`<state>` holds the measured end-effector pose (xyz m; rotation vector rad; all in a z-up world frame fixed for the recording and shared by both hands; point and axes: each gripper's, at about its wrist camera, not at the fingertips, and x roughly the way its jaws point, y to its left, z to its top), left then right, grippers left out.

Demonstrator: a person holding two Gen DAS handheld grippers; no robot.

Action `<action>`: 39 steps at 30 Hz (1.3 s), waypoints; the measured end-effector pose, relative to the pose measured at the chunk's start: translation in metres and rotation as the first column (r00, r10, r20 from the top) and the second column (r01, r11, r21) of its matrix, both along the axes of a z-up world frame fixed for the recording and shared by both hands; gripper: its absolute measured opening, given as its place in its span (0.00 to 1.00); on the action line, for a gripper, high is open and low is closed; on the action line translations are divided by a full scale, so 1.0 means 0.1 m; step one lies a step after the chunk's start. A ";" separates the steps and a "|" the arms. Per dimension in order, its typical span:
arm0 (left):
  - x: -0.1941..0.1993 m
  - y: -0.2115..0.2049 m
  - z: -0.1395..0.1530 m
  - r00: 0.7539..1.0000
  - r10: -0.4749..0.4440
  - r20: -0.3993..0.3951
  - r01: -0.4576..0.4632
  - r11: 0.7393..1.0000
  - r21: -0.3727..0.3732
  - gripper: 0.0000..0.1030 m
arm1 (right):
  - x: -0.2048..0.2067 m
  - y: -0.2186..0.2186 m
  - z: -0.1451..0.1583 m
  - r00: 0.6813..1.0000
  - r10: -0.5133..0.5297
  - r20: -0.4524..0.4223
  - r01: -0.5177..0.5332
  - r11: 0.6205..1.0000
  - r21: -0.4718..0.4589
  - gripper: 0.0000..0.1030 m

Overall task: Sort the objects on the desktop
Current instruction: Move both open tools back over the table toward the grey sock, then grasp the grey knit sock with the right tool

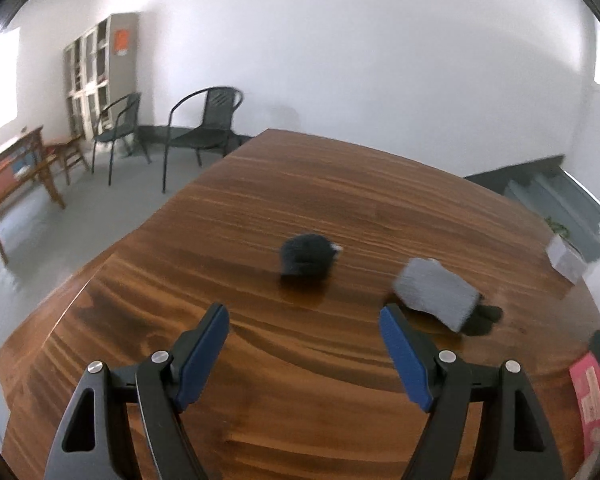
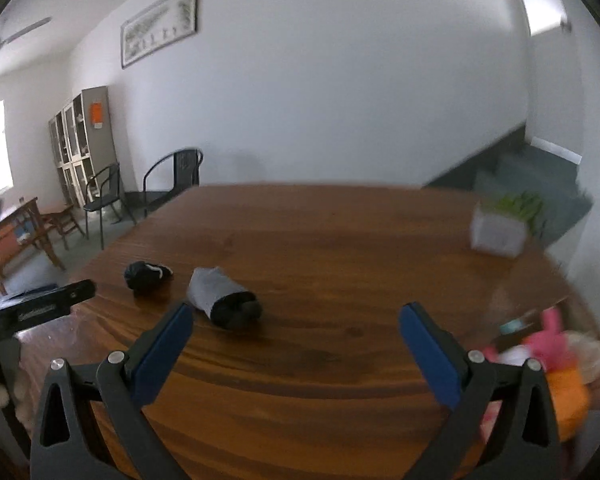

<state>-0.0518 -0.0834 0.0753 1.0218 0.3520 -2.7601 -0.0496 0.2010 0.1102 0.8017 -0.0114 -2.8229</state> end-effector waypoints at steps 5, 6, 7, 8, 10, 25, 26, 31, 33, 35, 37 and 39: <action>0.02 -0.15 0.00 0.998 0.058 -0.004 -0.058 0.998 0.021 0.77 | -0.30 -0.13 -0.22 0.997 0.020 0.072 -0.020 1.000 -0.003 1.00; 0.01 -0.16 -0.01 0.998 0.063 -0.003 -0.063 0.998 0.025 0.77 | -0.33 -0.19 -0.25 0.996 0.033 0.078 -0.033 0.999 0.005 1.00; 0.01 -0.16 -0.02 0.998 0.063 -0.001 -0.063 0.998 0.027 0.77 | -0.35 -0.24 -0.26 0.996 0.048 0.081 -0.049 0.999 0.013 1.00; 0.00 -0.16 -0.03 0.998 0.062 0.002 -0.062 0.998 0.025 0.77 | -0.38 -0.28 -0.25 0.995 0.061 0.080 -0.063 0.998 0.021 1.00; -0.01 -0.13 -0.05 0.998 0.059 0.011 -0.059 0.998 0.017 0.77 | -0.43 -0.38 -0.25 0.993 0.086 0.076 -0.089 0.996 0.032 1.00; -0.06 -0.11 -0.10 0.998 0.060 0.031 -0.060 0.998 0.004 0.77 | -0.72 -0.30 -0.29 0.987 0.110 0.114 -0.106 0.993 -0.046 1.00; -0.06 -0.12 -0.11 0.998 0.062 0.033 -0.062 0.998 0.005 0.77 | -0.73 -0.28 -0.30 0.986 0.116 0.117 -0.110 0.993 -0.052 1.00; -0.10 -0.12 -0.15 0.997 0.065 0.050 -0.065 0.998 0.002 0.77 | -0.74 -0.35 -0.30 0.979 0.170 0.114 -0.168 0.985 -0.035 1.00; -0.10 -0.11 -0.15 0.996 0.069 0.048 -0.069 0.998 -0.003 0.77 | -0.76 -0.44 -0.31 0.972 0.206 0.118 -0.204 0.979 -0.021 1.00; -0.11 -0.12 -0.16 0.996 0.076 0.049 -0.076 0.997 -0.003 0.77 | -0.78 -0.55 -0.33 0.964 0.238 0.120 -0.241 0.971 0.003 1.00; -0.11 -0.14 -0.17 0.995 0.082 0.055 -0.082 0.997 -0.002 0.77 | -0.81 -0.72 -0.37 0.954 0.273 0.128 -0.281 0.958 0.052 1.00; -0.12 -0.15 -0.18 0.994 0.086 0.061 -0.086 0.996 0.001 0.77 | -0.87 -0.85 -0.44 0.946 0.286 0.150 -0.301 0.950 0.085 1.00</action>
